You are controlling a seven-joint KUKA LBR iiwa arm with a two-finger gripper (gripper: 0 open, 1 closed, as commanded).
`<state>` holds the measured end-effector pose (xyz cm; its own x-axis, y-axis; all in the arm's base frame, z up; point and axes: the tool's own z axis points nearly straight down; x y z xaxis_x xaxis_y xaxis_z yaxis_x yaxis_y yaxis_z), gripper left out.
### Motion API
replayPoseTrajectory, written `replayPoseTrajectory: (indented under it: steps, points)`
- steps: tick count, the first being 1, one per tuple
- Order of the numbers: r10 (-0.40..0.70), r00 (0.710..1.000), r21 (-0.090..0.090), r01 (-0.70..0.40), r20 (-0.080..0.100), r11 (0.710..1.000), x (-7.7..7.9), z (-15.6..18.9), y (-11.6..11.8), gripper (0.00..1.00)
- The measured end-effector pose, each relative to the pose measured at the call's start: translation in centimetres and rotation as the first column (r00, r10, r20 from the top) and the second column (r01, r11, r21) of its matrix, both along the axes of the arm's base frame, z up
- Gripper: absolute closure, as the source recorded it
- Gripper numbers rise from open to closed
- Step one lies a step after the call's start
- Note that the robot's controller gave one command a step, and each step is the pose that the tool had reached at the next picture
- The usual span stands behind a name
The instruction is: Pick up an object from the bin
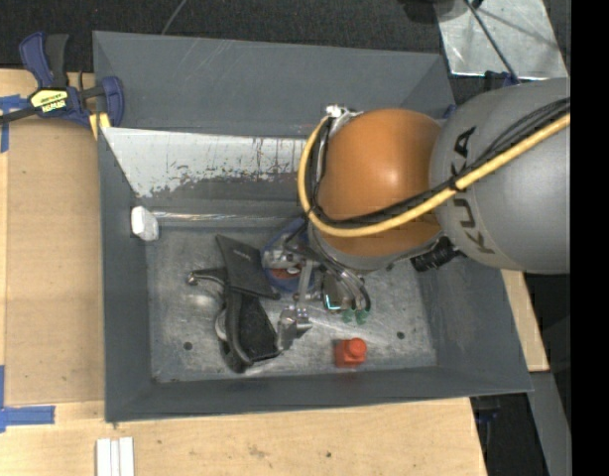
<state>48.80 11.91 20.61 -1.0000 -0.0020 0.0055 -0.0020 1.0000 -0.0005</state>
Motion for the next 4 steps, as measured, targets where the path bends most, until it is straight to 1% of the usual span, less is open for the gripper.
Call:
replayPoseTrajectory:
  steps: [1, 2, 3, 4]
  points:
    - [0.029, 0.999, -0.001, -0.029, 0.012, 1.000, 4.3, -10.2, -2.6, 0.00]
    - [-0.210, 0.978, 0.002, 0.210, 0.012, 0.978, 8.5, -8.8, -4.1, 0.00]
    - [-0.289, 0.957, 0.005, 0.289, 0.009, 0.957, 10.1, -13.4, -5.3, 0.00]
    - [-0.291, 0.956, 0.009, 0.291, 0.026, 0.957, 10.5, -12.9, -5.4, 1.00]
